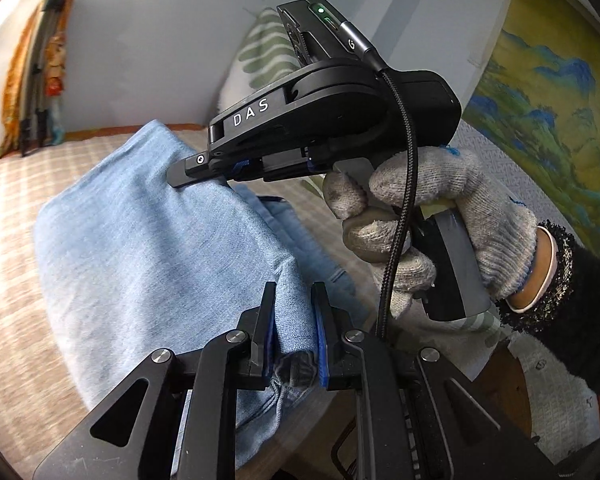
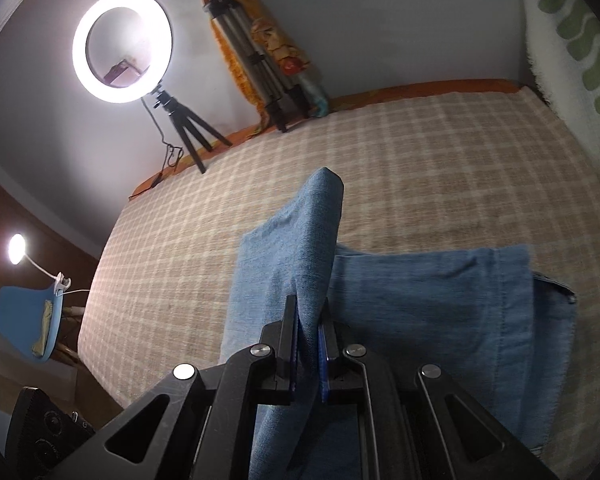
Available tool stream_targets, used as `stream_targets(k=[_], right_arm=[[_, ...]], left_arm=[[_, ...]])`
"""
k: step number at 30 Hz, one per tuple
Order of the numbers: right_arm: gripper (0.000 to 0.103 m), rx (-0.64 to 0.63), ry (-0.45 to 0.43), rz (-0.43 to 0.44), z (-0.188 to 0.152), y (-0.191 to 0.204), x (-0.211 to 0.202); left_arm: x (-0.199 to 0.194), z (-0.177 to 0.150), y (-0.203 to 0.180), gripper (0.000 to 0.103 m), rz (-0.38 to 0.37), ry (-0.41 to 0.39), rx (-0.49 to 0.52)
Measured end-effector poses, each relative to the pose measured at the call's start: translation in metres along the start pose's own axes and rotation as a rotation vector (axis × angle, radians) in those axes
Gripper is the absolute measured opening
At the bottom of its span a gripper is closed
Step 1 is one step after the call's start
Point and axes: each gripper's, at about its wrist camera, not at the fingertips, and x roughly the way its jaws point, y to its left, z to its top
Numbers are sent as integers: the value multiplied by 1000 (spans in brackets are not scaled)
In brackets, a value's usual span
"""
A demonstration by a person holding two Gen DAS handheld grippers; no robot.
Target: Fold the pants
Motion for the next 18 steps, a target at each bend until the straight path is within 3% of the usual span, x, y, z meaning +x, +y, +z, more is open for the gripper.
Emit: stream_targets(k=[18], right_arm=[[5,41,-4,-81,-11,-53,-12]], left_arm=[[44,11,-6,14,-23,79,55]])
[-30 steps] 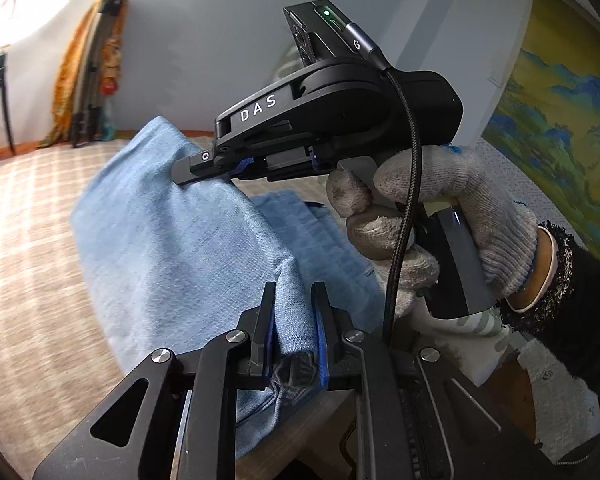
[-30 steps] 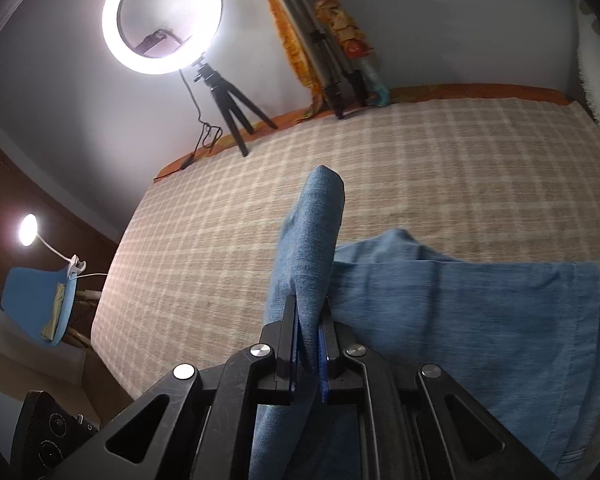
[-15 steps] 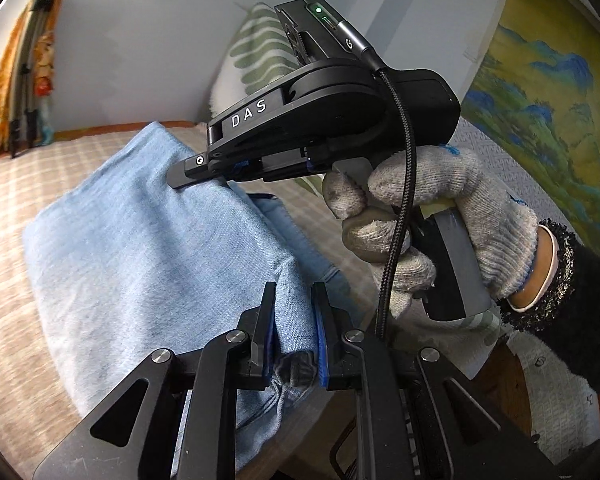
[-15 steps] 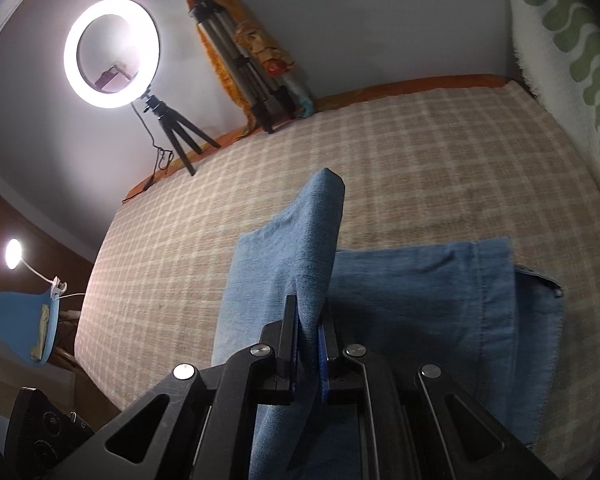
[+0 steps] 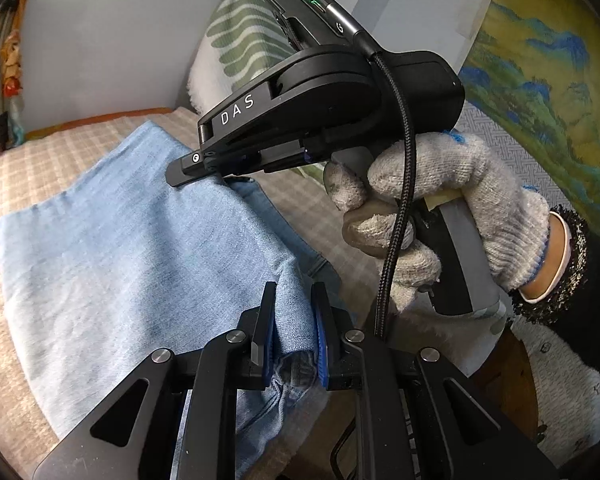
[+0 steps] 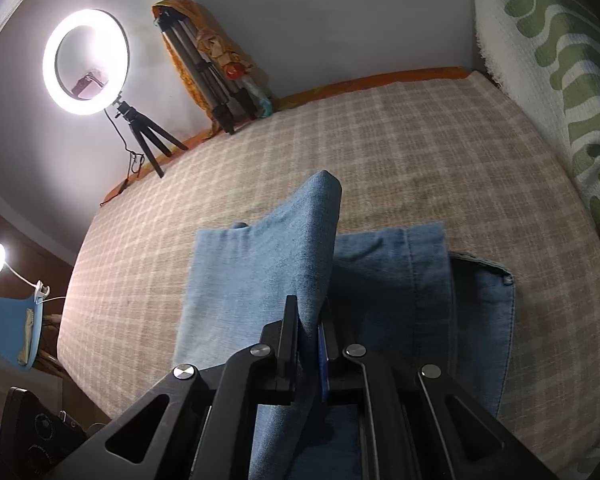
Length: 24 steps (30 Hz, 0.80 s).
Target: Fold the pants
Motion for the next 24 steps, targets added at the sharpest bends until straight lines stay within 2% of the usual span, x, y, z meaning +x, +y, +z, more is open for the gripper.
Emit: stream_targets(k=[6,10,12,14,17,19,21,24], right_arm=[[5,0,6,-16,-3,-6,6],[5,0,9,-27,-5,-10,10],[5,-2,6,-34,-6,-12,11],[4,-5,3,-39,-6,-15,12],[2,5,-7,-35,-6,-20,10],[2,13,-18,-30,-6,-24,8],[2,20,-19,-22,-6,-26,7],[2,37,-13,-4,-7,-30,10]], left_arm=[[11,1,1,14,0,32,20],[12,3,1,19,-6,46,21],[9,6,2,22,-13,53,17],[1,5,5,37,-2,63,8],[-18,2,12,38,0,46,3],[-29,1,16,38,31,28,19],[-40,-1,25,38,115,4,66],[-42,-4,47,38,147,17,23]])
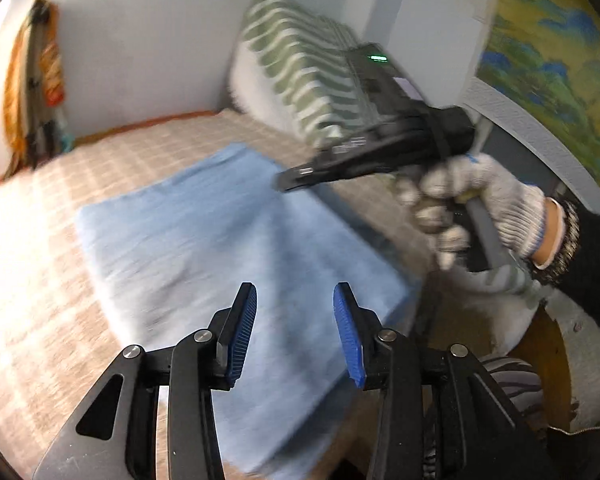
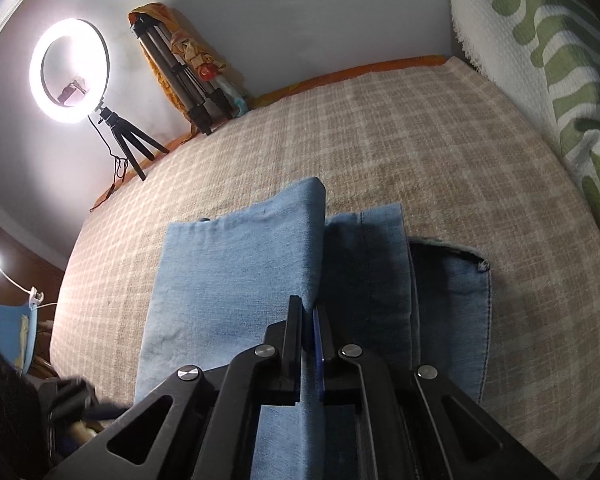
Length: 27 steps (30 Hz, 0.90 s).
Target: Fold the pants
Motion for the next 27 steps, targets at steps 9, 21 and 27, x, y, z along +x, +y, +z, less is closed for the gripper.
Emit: stream_targets(k=[9,21,27], right_arm=[[36,94,39,138,-10,-20,16],[1,-11,-6,58,-16,6,-1],[1,-10,-23,-32,-14,-22,-30]], left_arm=[[13,-8,38,38,80,71,-102],[-11,-13,54,38,111,23,-149],[-7,-12,48,38,104,25,-117]])
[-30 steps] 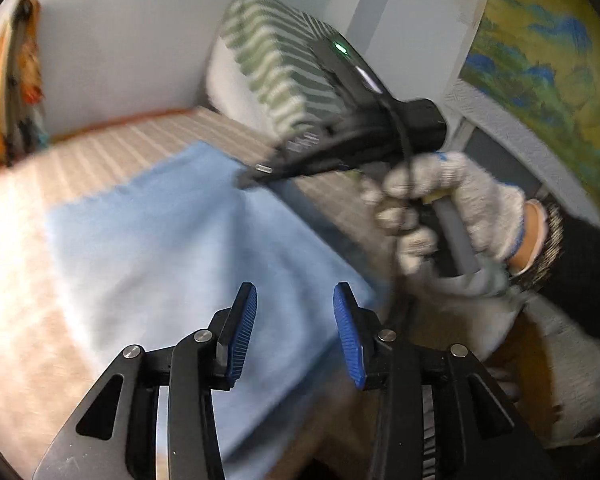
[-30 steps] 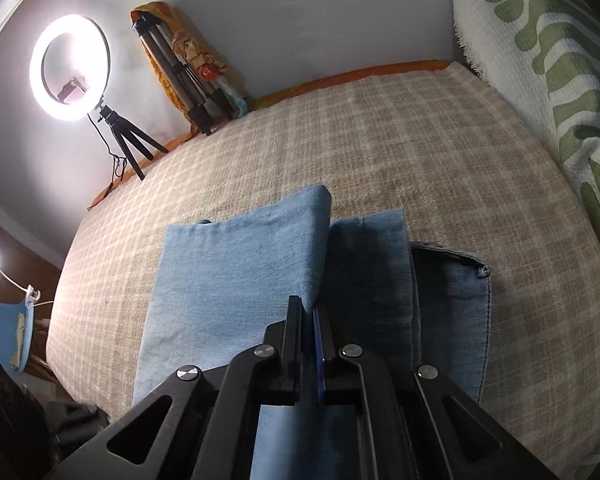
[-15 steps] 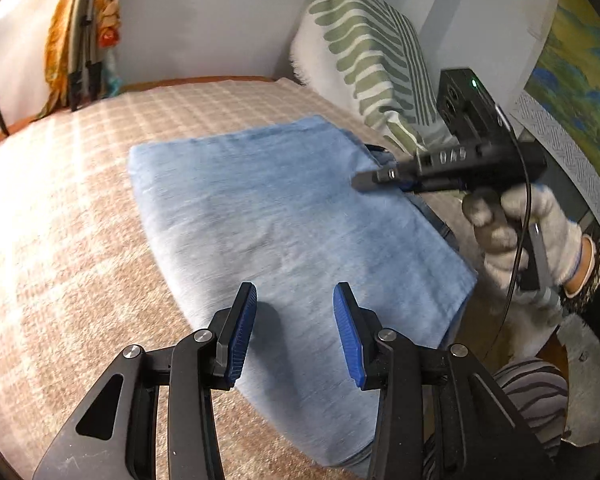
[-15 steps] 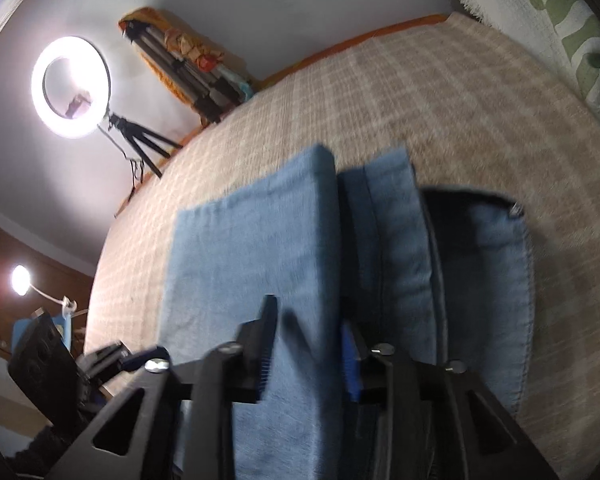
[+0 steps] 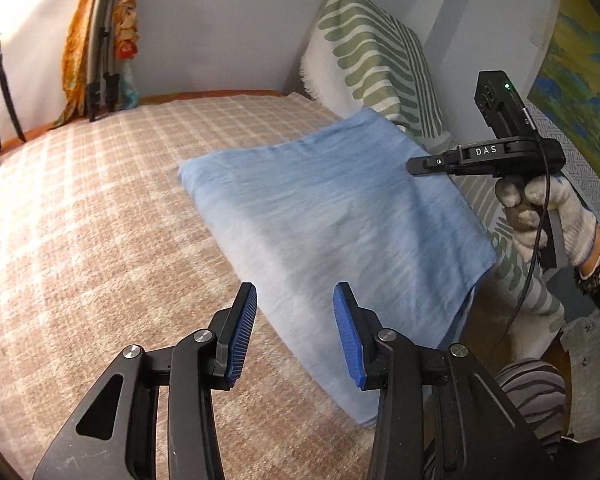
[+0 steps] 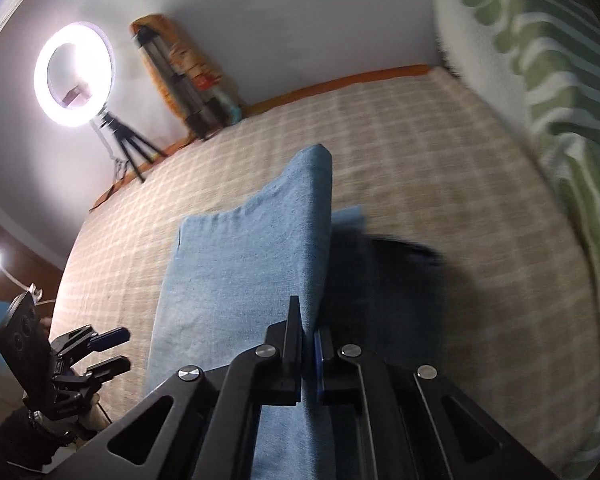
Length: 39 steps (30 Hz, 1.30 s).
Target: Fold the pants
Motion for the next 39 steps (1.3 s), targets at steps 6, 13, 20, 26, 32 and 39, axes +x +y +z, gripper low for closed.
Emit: stream_targets(k=[6,13,20,26,32,39], right_arm=[[1,22,34,-40,-16,-31,17],[1,31,36,-46,-13,-43,33],[6,59,26,-16,-22,-49,32],[21,72,6,-54,-36,-56,12],[34,128,-3,-43,-44,-77,3],[66,114,-68,40,-41,-74,-11]], left_arm=[[19,1,-22,38,3,31,95],[37,-3,-32,38,38,80,160],[37,-2,-28,38,33,83,135],[25,6,-5,38,-4,69,15],[10,23,21,49,-14,25,-105],[13,31,35,50,0,32,-161]])
